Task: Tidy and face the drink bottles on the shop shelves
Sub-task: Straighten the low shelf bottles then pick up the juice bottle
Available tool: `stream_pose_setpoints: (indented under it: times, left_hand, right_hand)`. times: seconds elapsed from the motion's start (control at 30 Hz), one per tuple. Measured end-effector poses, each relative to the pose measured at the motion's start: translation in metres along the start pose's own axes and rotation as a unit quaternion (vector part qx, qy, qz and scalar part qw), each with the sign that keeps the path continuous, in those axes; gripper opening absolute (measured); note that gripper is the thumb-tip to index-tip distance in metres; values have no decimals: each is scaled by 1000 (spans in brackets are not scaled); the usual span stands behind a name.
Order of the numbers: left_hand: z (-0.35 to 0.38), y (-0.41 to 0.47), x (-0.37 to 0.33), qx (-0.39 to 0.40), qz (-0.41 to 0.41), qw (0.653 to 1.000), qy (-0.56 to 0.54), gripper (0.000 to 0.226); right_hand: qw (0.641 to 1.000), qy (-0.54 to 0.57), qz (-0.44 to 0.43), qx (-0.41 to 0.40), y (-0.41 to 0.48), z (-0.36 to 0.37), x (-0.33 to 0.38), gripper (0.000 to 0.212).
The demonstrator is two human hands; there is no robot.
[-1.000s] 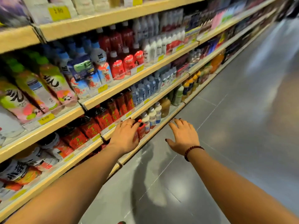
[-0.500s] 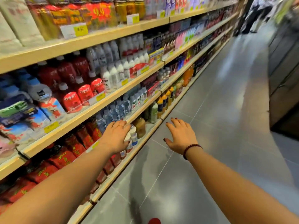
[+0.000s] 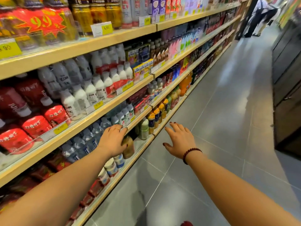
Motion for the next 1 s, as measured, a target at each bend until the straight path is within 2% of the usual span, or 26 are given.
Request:
stream_pose_setpoints:
  times: [0.27,0.43,0.73,0.87,1.0]
  left_hand:
    - [11,78,-47,24,-91,995,-19,63]
    - [25,108,-63,55,-127,990,-23,70]
    - [86,166,-9,106,-227,968,-34,67]
    - [120,184,23,132,-294,944,-65,71]
    - [136,191,31,115,-343,928,-87,63]
  right_hand:
    - [994,-10,-99,36,80,13,-93,59]
    - [990,-13,-129,64,131,29,-129,62]
    - [960,-6,-268,81,249,73,-96,61]
    - [943,-8,-309,123,300,113,-84,60]
    - [927,-4,-342,154,329,151,-74,62]
Point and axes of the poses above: each hand's wrist, its own y-axis towards the middle knuckle, its own z-axis out of the palm, x = y × z, the point moved 9 cm from there along y, towards the middle knuckle, and after that the axes turned 1 degree about x, right-handed, at the moved point
